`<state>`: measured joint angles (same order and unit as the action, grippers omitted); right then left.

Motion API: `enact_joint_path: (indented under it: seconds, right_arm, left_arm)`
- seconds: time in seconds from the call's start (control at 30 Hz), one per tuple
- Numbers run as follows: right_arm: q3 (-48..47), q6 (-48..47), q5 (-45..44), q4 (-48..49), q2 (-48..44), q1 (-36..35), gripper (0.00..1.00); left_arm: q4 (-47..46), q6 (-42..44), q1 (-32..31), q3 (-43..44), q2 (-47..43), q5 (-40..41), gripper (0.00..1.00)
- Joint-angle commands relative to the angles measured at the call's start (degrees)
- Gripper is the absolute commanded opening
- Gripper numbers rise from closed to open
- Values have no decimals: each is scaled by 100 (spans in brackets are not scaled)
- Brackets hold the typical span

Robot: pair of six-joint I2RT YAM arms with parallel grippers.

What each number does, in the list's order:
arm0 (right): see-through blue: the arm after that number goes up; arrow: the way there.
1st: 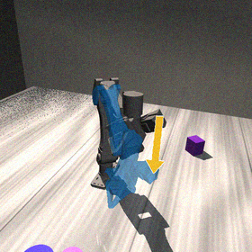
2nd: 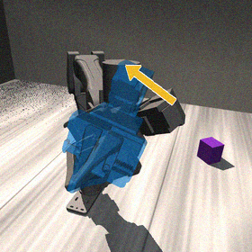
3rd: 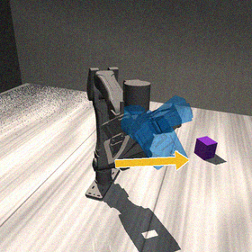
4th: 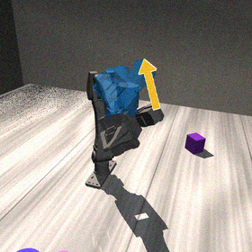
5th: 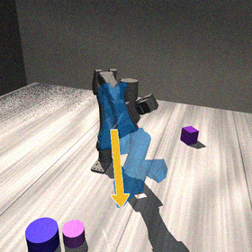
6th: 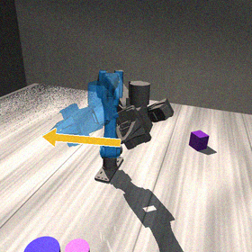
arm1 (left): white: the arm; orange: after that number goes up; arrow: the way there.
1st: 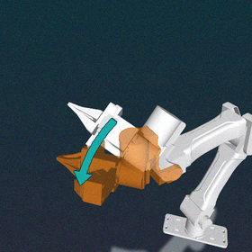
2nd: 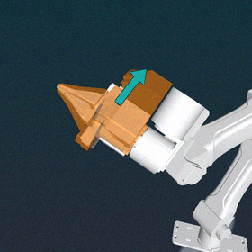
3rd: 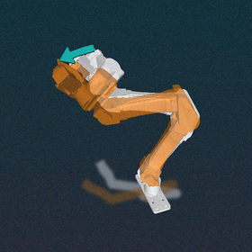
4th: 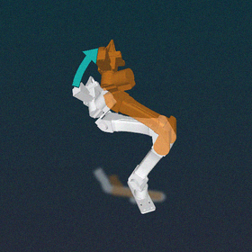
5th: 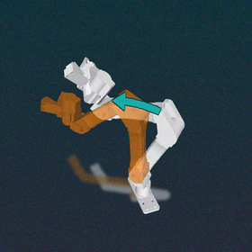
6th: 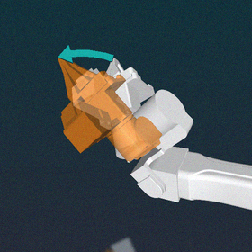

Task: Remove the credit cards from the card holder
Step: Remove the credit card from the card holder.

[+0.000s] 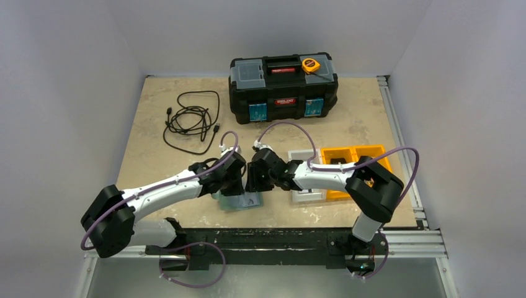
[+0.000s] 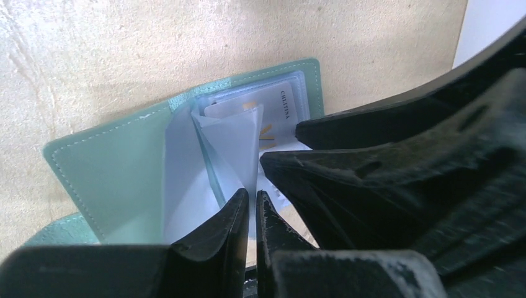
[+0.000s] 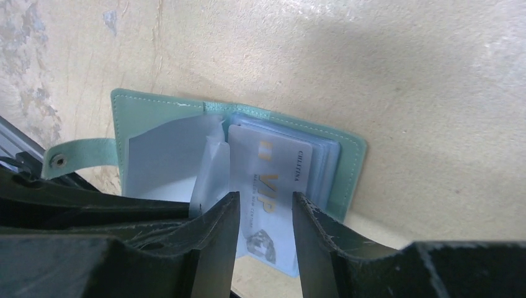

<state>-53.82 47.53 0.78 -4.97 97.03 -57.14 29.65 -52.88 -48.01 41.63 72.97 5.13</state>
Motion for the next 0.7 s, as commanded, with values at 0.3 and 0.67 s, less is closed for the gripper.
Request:
enact_joint_path:
  seconds: [0.3,0.67]
  right_arm:
    - [-386,68,401,277,129,-152,36]
    - [-965,144,734,422,707,-444,36]
  left_arm:
    - [792,-26,140,52,-724,578,21]
    - [2113,-332,159,244,-1794,1341,31]
